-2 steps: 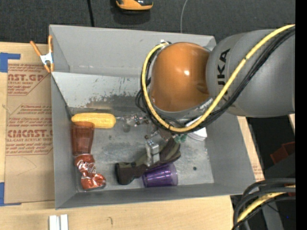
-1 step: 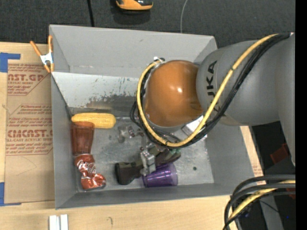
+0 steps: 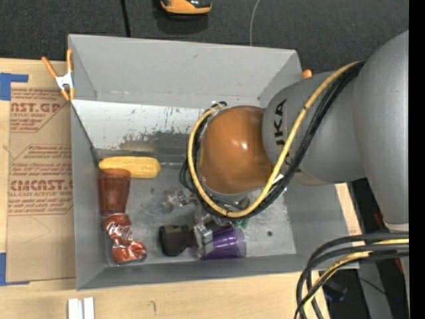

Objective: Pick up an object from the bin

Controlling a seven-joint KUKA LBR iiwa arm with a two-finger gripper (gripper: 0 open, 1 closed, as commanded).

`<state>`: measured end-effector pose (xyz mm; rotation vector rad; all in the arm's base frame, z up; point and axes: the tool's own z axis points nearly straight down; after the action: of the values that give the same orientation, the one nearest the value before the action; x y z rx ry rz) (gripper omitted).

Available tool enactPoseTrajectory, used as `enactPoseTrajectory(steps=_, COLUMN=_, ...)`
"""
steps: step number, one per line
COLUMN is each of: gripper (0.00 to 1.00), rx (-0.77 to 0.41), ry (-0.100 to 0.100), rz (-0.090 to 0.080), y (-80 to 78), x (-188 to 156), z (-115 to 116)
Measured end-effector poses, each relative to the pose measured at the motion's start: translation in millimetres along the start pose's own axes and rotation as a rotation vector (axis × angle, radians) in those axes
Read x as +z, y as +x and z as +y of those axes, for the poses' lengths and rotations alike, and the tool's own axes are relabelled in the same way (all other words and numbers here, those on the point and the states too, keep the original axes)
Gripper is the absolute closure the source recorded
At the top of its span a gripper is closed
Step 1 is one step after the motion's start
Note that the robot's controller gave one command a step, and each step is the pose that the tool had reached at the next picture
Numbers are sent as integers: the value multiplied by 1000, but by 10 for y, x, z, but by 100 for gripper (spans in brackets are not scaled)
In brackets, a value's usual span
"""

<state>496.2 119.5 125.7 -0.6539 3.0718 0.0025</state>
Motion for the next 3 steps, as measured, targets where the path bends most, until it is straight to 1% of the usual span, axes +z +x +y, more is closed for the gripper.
enactPoseTrajectory(steps=2, gripper=0, rx=-59, ry=0, rz=6, y=15, x=141, z=-6)
enactPoseTrajectory(steps=3, gripper=0, rx=-333, ry=1, rz=0, y=-139, x=-76, z=-56)
